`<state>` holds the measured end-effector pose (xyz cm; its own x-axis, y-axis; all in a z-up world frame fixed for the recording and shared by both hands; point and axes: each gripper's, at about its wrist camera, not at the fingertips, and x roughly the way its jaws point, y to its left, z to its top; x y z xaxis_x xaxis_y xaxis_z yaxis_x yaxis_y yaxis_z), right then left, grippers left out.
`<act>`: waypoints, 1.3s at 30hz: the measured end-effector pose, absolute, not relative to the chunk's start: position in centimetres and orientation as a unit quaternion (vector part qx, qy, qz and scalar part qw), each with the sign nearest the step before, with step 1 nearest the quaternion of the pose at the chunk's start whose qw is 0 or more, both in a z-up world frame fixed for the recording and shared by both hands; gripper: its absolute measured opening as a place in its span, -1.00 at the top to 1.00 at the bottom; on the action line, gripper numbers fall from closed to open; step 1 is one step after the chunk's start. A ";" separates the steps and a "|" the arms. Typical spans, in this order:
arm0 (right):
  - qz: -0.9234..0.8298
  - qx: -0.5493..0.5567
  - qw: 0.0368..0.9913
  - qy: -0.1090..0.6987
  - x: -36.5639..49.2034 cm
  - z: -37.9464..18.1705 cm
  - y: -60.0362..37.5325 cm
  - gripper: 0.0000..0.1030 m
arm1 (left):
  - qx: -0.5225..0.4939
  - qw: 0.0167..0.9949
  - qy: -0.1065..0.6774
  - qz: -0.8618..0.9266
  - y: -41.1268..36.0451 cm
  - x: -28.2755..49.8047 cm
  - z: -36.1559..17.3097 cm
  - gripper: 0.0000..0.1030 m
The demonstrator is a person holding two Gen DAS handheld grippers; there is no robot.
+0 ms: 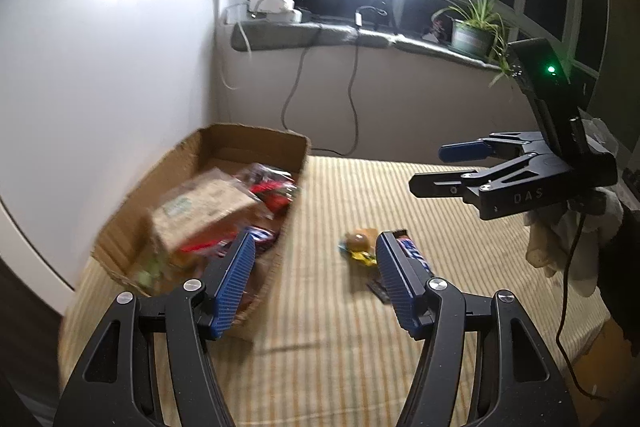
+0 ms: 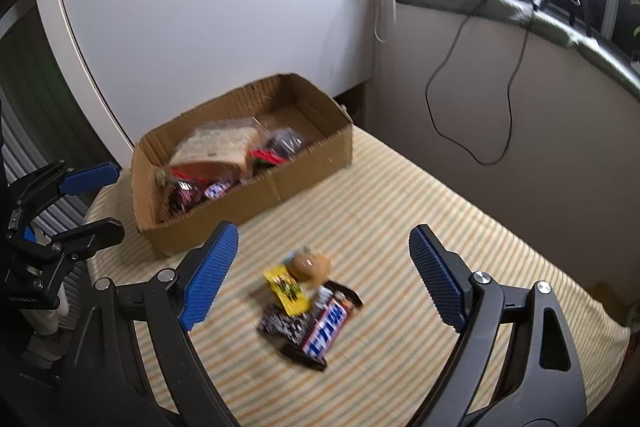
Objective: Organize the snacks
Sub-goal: 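Move both tools back to the pile, right tool down to the Snickers bar, then grasp the Snickers bar with the right tool while the left tool closes on the black packet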
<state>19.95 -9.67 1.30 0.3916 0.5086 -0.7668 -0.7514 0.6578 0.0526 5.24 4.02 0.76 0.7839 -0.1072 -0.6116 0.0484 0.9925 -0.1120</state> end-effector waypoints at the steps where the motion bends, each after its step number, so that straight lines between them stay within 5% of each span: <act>1: 0.382 -0.152 0.819 0.399 20.0 1.0 -10.1 -0.74 | -0.045 0.942 0.330 -0.046 3.6 5.3 0.5 -0.22; 11: 0.383 -0.131 0.802 0.440 20.0 -2.3 -12.7 -0.74 | -0.049 0.924 0.369 -0.085 0.7 6.0 -2.4 -0.20; 18: 0.381 -0.091 0.783 0.483 20.3 -5.5 -13.2 -0.72 | -0.042 0.906 0.404 -0.119 -1.2 7.2 -4.6 0.04; 26: 0.386 -0.070 0.754 0.526 20.9 -7.7 -12.5 -0.13 | -0.033 0.893 0.428 -0.134 -1.7 9.1 -6.4 0.19; 39: 0.371 -0.103 0.746 0.544 22.2 -8.7 -10.4 0.25 | 0.017 0.880 0.448 -0.158 -3.1 11.3 -8.0 0.19</act>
